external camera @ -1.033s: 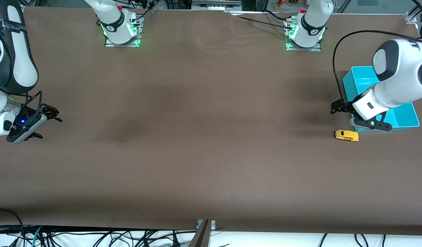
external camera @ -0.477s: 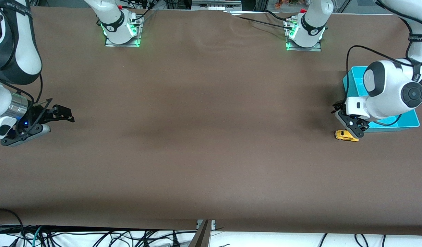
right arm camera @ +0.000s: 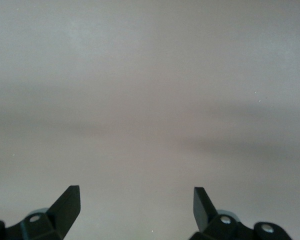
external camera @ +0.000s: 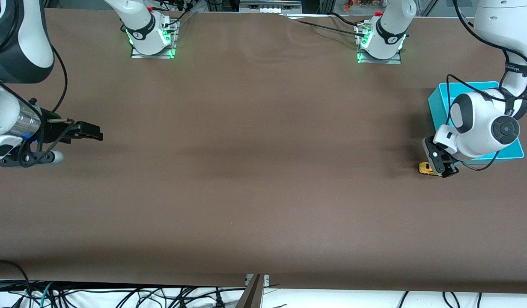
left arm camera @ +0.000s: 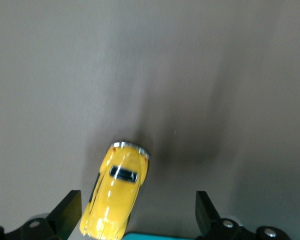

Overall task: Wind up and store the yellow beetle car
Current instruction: 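Lower the left gripper onto the car while the right gripper withdraws, then close the left gripper on the yellow car and lift it, then carry the car with the left gripper and lower it into the bin, then open the left gripper to release the car inside the bin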

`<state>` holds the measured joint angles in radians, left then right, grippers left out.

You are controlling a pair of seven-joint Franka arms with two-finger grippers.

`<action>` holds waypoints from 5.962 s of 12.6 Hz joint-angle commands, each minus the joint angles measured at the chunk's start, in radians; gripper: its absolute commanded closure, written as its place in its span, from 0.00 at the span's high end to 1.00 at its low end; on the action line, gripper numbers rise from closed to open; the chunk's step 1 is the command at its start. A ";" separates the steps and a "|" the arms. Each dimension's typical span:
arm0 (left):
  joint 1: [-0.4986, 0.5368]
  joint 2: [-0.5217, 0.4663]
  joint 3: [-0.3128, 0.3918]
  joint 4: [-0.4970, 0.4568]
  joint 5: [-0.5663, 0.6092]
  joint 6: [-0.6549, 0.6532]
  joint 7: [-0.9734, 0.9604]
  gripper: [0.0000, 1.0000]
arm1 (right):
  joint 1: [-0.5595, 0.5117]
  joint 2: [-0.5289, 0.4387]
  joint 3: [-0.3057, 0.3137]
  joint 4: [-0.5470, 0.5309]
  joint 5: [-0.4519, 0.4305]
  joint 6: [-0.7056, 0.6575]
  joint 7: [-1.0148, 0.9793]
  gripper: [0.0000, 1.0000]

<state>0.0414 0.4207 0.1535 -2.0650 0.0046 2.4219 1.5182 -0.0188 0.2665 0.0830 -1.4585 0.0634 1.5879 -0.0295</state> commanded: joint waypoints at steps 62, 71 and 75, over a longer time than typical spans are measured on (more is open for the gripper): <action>0.342 -0.215 0.074 -0.250 0.202 -0.158 0.301 1.00 | -0.001 -0.128 -0.065 -0.043 -0.096 -0.008 0.042 1.00; 0.157 -0.325 0.044 -0.005 0.097 -0.447 -0.206 0.99 | -0.007 -0.127 -0.066 -0.043 -0.094 -0.009 0.037 1.00; 0.010 -0.367 0.029 0.165 0.041 -0.628 -0.600 0.99 | -0.009 -0.113 -0.066 -0.031 -0.097 -0.023 0.037 1.00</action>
<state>0.1160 0.0686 0.1856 -1.9927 0.0599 1.8829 1.0878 -0.0237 0.1440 0.0161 -1.5073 -0.0315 1.5862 0.0011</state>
